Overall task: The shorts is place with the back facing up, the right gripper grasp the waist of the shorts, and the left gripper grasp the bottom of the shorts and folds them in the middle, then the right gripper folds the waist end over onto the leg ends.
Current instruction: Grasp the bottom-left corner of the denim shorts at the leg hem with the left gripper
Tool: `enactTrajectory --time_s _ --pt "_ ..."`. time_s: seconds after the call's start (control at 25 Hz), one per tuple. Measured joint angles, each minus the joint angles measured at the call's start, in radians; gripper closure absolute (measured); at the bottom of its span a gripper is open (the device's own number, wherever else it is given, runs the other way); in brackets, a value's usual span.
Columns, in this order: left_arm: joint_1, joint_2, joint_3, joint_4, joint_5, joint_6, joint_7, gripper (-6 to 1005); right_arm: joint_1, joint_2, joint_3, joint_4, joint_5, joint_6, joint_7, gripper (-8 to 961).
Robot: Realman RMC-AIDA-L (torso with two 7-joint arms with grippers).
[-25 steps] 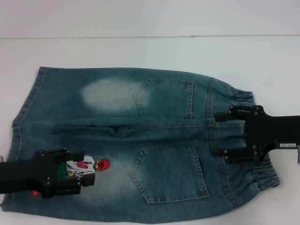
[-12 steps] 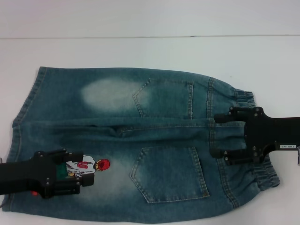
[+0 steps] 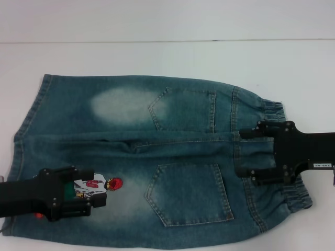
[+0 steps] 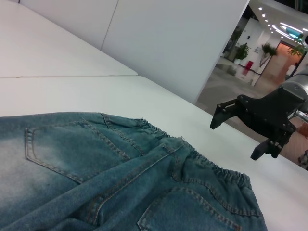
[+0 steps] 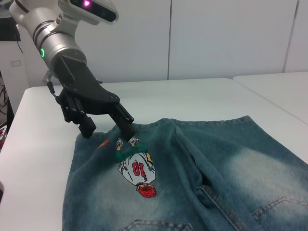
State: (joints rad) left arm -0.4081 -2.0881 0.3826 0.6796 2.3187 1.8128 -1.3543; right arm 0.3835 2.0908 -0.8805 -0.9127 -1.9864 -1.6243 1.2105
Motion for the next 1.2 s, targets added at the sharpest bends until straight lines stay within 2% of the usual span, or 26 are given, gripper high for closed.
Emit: enactTrajectory --time_s 0.28,0.36,0.48,0.68,0.92,1.2 --pt "0.000 0.001 -0.018 0.009 0.000 0.001 -0.002 175 0.000 0.000 0.000 0.000 0.000 0.000 -0.001 90" --pt "0.004 0.000 -0.032 0.046 0.000 0.011 -0.029 175 0.000 0.000 0.000 0.000 0.000 0.000 0.001 90" --pt "0.022 -0.004 -0.039 0.152 0.001 0.035 -0.123 175 -0.004 0.000 0.000 -0.003 0.006 0.001 0.002 90" --pt "0.062 -0.022 -0.024 0.410 0.032 0.100 -0.360 175 -0.010 0.000 0.012 -0.009 0.009 0.004 0.002 91" --pt "0.069 -0.014 -0.023 0.571 0.147 0.128 -0.515 175 -0.011 0.000 0.026 -0.009 0.010 0.004 -0.004 91" --pt "0.050 -0.016 -0.017 0.564 0.305 0.069 -0.527 176 -0.008 0.000 0.026 -0.008 0.012 0.008 -0.001 91"
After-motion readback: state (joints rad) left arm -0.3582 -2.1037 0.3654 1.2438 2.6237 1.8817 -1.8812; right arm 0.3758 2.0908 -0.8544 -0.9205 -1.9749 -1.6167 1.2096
